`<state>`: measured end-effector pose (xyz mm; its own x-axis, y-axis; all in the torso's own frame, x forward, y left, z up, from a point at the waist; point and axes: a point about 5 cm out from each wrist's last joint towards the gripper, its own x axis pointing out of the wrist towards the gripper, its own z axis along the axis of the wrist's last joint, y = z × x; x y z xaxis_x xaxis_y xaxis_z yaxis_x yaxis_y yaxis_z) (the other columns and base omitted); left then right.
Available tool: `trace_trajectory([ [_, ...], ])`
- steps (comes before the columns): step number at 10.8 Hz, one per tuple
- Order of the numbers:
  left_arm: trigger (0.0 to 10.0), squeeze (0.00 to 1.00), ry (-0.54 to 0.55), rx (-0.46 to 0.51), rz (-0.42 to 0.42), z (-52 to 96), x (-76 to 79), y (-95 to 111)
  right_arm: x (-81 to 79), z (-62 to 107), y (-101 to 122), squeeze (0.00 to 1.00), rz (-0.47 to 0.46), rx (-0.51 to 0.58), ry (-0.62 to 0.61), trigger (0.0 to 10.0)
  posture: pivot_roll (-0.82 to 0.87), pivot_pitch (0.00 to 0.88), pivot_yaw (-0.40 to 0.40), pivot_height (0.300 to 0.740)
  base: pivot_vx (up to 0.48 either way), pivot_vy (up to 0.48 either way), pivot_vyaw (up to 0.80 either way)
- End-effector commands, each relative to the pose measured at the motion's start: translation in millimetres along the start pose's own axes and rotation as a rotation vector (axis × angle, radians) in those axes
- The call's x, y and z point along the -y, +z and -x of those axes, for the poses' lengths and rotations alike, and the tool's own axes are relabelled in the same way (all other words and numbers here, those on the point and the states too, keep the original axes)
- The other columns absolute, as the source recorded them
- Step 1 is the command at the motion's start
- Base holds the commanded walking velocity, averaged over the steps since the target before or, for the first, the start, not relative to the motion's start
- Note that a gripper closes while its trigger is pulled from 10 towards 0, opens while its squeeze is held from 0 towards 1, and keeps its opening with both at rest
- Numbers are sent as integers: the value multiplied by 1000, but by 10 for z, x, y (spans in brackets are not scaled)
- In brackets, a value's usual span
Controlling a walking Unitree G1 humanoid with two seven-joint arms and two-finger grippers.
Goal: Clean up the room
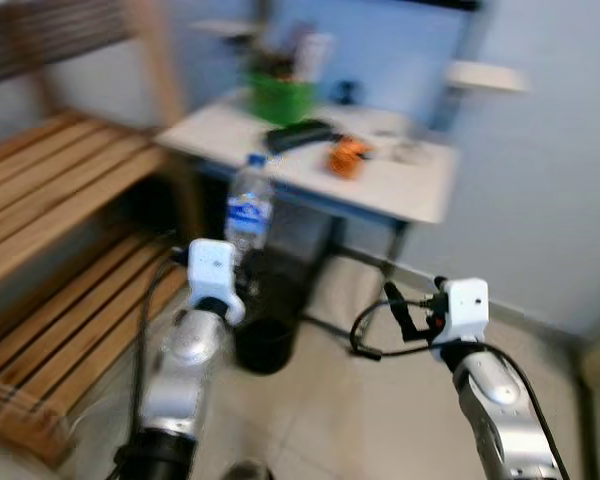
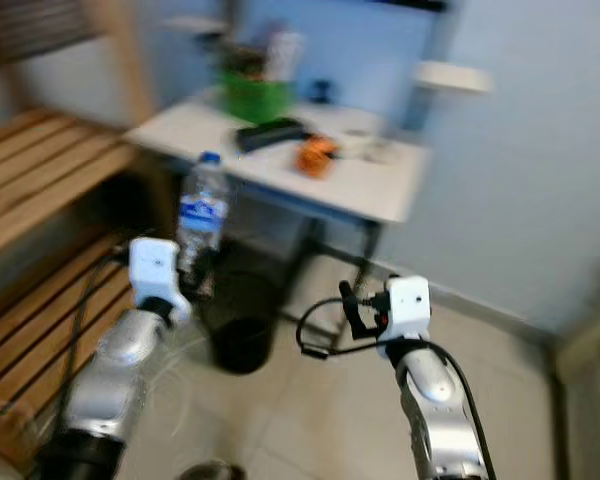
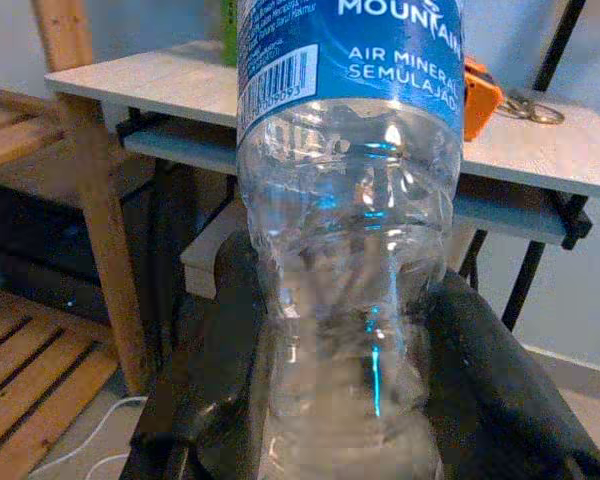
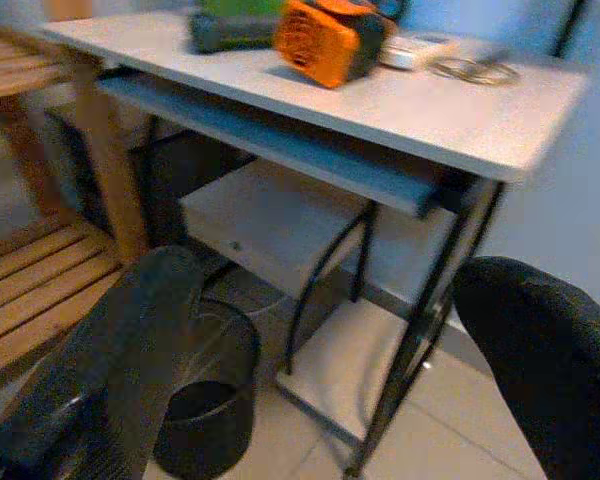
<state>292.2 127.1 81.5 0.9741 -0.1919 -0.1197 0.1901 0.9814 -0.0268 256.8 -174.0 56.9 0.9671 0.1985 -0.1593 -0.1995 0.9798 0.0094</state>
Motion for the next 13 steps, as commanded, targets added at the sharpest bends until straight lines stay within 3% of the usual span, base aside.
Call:
trace_trajectory([
  [1,10000,0,4,26,-26,-28,-9,60,21,-5,7,0,-5,-6,-8,10000,36,1,-43,740,0,0,0],
  [4,10000,0,-51,39,20,-17,38,71,42,-11,24,0,-7,5,-20,10000,32,1,-36,740,315,0,0],
  [13,10000,0,-79,16,9,-38,61,27,15,32,-28,0,-6,-13,-5,10000,28,11,-36,740,461,0,0],
])
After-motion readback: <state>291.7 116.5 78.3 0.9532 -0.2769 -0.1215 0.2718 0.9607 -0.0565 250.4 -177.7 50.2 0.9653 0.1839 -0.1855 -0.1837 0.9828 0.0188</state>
